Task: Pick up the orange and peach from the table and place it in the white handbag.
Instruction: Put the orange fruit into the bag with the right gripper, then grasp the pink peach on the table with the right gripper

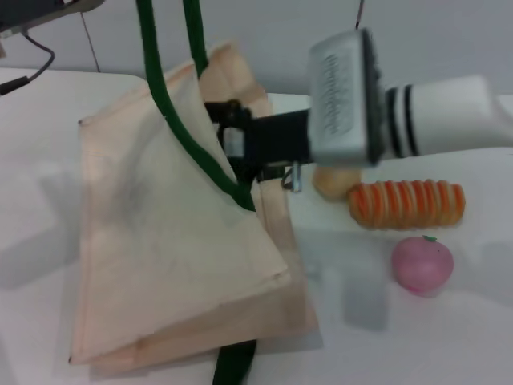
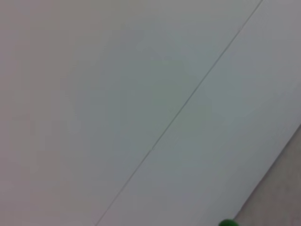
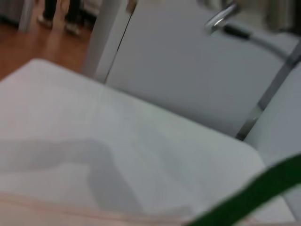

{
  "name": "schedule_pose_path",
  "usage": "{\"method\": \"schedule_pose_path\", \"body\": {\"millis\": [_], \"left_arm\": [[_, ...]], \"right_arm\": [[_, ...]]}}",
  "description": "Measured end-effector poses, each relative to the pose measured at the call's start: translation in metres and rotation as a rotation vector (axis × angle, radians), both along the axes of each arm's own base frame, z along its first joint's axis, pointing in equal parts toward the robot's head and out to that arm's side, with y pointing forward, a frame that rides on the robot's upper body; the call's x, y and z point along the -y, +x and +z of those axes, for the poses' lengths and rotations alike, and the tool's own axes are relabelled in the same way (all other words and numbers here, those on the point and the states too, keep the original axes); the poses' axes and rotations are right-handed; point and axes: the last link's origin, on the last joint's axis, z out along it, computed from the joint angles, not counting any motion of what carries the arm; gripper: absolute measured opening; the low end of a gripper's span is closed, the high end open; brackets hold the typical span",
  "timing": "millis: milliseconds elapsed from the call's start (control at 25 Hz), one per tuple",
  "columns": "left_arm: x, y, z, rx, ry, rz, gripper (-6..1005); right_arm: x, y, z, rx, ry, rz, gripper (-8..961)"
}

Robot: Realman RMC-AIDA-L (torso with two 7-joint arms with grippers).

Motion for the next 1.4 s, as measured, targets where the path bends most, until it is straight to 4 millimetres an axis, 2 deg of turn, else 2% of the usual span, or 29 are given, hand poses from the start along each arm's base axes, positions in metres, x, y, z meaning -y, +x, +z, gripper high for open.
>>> {"method": "schedule_pose_path", "body": {"millis": [40, 80, 280, 520, 840, 1040, 1400], "left_arm": [[0.0, 0.0, 0.0, -0.001, 0.002, 0.002, 119], [0.0, -0.001, 0.001, -0.002, 0.003, 0.004, 119], [0.001, -0.005, 0.002, -0.005, 0.006, 0.015, 118], [0.001, -0.006, 0.003, -0.007, 0.006, 0.018, 118], [0.003, -0.015, 0.003, -0.017, 0.013, 0.051, 119], [0.006, -0.021, 0.003, -0.017, 0.013, 0.073, 119], [0.008, -0.026, 0.005, -0.018, 0.016, 0.085, 119]], "right_arm": [[-0.003, 0.005, 0.01, -0.023, -0.007, -0.017, 840], [-0.003, 0.005, 0.01, -0.023, -0.007, -0.017, 844], [-0.015, 0.027, 0.035, -0.044, 0.023, -0.123, 865], [-0.023, 0.067, 0.075, -0.064, 0.058, -0.281, 886], [0.005, 0.137, 0.114, 0.017, 0.006, -0.527, 887], [0.025, 0.169, 0.115, 0.103, -0.042, -0.652, 888], [0.034, 0.187, 0.113, 0.211, -0.076, -0.74, 889]]}}
